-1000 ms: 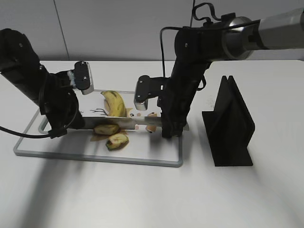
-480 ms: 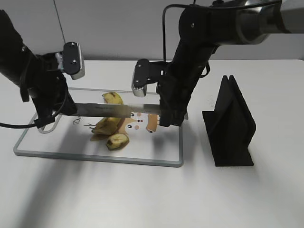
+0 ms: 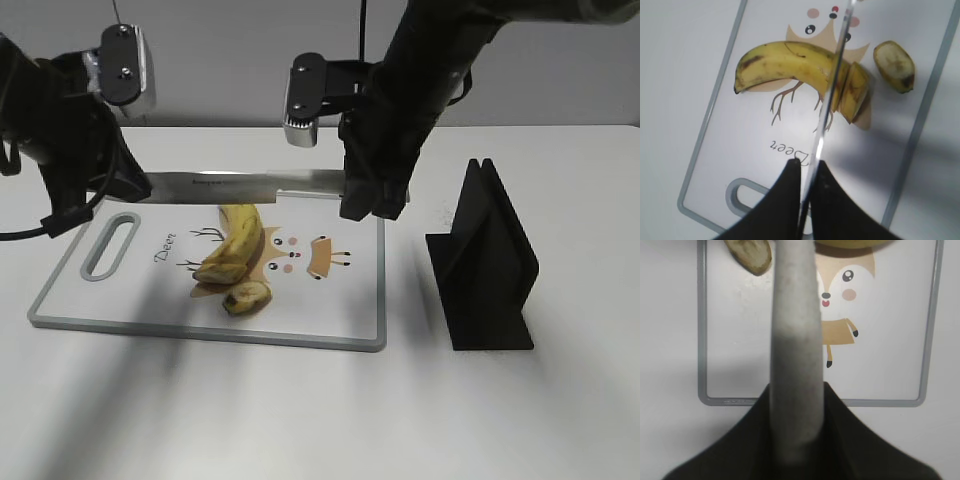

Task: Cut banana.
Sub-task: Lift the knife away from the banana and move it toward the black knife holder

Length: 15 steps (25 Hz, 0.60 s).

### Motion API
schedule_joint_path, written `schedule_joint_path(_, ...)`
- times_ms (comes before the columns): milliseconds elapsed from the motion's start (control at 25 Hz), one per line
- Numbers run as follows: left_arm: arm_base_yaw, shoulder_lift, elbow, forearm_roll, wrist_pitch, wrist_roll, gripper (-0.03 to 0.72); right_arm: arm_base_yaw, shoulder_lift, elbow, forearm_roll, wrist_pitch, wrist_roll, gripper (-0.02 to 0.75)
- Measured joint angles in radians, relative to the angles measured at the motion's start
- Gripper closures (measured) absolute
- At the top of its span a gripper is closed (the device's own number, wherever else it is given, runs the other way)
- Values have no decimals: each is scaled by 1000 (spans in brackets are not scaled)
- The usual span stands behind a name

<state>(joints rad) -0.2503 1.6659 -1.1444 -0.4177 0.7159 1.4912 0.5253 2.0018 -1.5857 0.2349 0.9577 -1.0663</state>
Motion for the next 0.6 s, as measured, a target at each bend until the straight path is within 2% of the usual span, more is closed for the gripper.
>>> schedule_joint_path(80,0,-28,1,-7,16,-1,648,1,-27,0,-3,17,0,573)
schedule_joint_path(160,-1,-61,1,-15,25,-6,604,2,-54,0,-5,40,5,575)
schedule_joint_path(240,-1,-98,1,-26,23,-14,524,2,-80,0,1,60,12,576)
schedule_joint_path(440,0,-209,1,-38,19,-29,265,2,-131,0,2,107,21,577)
schedule_joint_path(600,0,-288,1,-41,17,-45,199,2,-168,0,-6,150,22,577)
